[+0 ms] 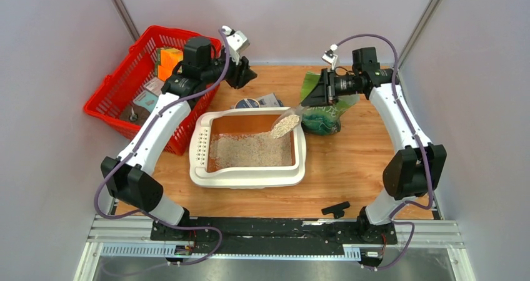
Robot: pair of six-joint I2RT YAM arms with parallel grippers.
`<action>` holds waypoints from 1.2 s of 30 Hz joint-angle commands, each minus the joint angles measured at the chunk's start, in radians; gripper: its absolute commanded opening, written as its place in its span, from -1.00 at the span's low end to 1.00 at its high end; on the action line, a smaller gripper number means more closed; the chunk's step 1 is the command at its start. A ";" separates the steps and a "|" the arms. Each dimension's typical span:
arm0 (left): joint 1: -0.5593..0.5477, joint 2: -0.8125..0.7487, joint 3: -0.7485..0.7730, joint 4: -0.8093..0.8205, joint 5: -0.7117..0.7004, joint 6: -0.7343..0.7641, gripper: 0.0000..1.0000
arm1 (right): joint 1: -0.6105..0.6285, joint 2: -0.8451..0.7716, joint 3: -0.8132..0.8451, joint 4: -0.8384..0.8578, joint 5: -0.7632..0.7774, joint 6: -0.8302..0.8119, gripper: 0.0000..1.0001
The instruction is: Fill the litter box with clean litter
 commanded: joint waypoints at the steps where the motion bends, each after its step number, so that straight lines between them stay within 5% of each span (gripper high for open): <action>1: 0.005 -0.069 -0.034 -0.019 -0.029 0.061 -0.02 | 0.051 0.012 0.085 -0.022 0.109 -0.062 -1.00; 15: 0.037 -0.244 -0.185 -0.066 -0.060 0.142 -0.02 | 0.315 0.261 0.446 -0.003 0.290 -0.159 -1.00; 23: 0.045 -0.330 -0.255 -0.017 0.038 0.171 -0.01 | 0.406 0.258 0.552 -0.028 0.632 -0.335 -1.00; 30: 0.025 -0.259 -0.188 0.090 0.159 0.093 0.02 | 0.368 0.102 0.549 -0.046 0.648 -0.424 -1.00; 36: -0.070 -0.017 -0.018 0.116 0.192 0.039 0.02 | 0.074 -0.053 0.527 0.064 0.516 -0.124 -1.00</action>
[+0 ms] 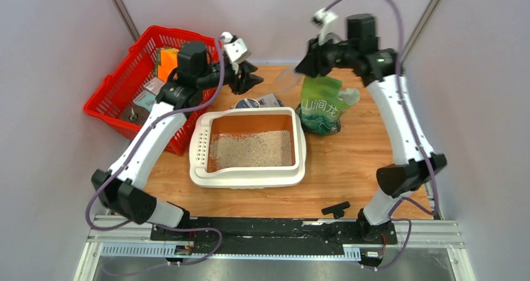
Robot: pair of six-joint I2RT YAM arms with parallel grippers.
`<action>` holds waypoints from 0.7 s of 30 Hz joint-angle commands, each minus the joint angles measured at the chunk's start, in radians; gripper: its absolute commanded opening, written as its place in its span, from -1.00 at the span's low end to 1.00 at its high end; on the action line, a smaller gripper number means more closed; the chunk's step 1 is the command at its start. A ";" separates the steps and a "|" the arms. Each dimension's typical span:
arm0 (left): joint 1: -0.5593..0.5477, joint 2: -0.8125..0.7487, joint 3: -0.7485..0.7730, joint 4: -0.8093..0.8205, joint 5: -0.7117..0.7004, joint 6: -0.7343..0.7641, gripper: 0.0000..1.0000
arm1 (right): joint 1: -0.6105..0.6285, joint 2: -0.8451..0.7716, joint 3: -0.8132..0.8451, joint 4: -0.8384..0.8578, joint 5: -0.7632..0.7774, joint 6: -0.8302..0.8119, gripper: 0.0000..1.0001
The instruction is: Fill the litter box with clean litter
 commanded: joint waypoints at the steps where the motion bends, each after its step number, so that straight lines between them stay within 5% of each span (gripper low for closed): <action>1: -0.070 0.195 0.143 0.072 0.070 -0.076 0.02 | -0.270 -0.183 0.022 0.157 -0.090 0.232 -1.00; 9: -0.151 0.567 0.457 0.110 0.106 -0.156 0.02 | -0.631 -0.287 -0.125 0.148 -0.049 0.224 -1.00; 16: -0.193 0.715 0.579 0.205 0.127 -0.270 0.02 | -0.694 -0.240 -0.073 -0.118 -0.108 -0.020 -1.00; 21: -0.210 0.727 0.559 0.260 0.241 -0.352 -0.23 | -0.694 -0.191 -0.063 -0.260 -0.128 -0.119 -1.00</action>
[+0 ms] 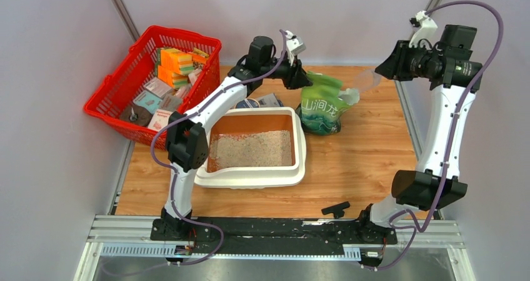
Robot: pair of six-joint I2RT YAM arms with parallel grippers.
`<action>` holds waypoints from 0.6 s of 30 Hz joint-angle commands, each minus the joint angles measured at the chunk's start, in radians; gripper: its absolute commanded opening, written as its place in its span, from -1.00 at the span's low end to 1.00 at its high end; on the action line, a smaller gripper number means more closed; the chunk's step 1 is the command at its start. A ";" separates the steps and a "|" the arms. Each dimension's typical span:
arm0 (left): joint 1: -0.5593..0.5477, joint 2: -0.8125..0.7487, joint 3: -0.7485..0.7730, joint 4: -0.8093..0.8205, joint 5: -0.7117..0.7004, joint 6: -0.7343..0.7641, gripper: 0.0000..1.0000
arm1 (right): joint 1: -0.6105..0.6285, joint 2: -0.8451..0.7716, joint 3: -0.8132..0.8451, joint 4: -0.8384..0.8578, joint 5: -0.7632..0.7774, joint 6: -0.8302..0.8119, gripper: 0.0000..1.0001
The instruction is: Fill the litter box with clean litter
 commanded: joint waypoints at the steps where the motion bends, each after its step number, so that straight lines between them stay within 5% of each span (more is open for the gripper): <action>1: -0.018 -0.014 0.042 0.129 0.126 -0.127 -0.35 | 0.002 0.009 -0.008 -0.128 -0.054 -0.139 -1.00; 10: -0.018 -0.040 -0.016 0.172 0.137 -0.242 -1.00 | 0.027 0.070 0.005 -0.217 -0.078 -0.263 -1.00; 18: -0.018 -0.083 -0.059 0.236 0.127 -0.314 -1.00 | 0.145 0.138 0.016 -0.208 0.052 -0.268 -1.00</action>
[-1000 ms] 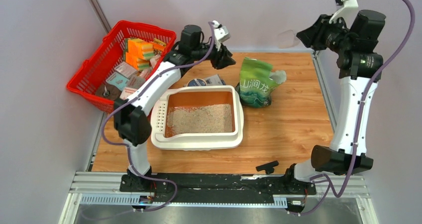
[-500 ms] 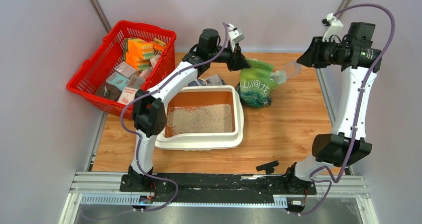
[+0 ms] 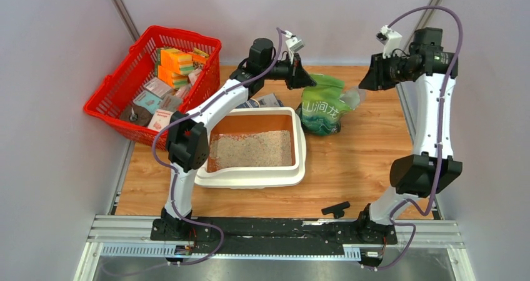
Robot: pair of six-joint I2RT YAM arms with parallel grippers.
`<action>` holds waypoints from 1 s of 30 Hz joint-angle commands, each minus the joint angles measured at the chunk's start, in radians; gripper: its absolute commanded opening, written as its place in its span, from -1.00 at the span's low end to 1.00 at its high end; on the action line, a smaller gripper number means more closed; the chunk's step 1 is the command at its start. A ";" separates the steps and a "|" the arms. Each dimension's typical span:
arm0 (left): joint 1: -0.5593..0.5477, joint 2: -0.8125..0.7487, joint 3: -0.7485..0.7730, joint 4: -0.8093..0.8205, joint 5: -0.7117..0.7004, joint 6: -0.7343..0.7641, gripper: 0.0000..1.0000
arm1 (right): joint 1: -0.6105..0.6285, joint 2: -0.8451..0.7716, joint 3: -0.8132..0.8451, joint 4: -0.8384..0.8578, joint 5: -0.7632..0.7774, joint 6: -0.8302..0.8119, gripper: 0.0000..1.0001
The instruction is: Fill the litter box with clean litter
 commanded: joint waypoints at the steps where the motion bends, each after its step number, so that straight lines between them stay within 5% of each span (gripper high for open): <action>1: -0.004 -0.087 -0.016 0.071 0.021 -0.067 -1.00 | 0.069 0.018 -0.003 0.039 0.095 0.031 -1.00; 9: -0.004 -0.114 -0.047 0.061 -0.011 -0.075 -1.00 | 0.116 -0.059 -0.198 0.361 0.319 0.329 -1.00; 22: -0.004 -0.151 -0.078 0.038 -0.027 -0.068 -1.00 | 0.231 -0.050 -0.463 0.519 0.503 0.357 -1.00; 30: -0.004 -0.153 -0.078 0.026 -0.031 -0.048 -1.00 | 0.219 0.001 -0.571 0.547 0.308 0.504 -1.00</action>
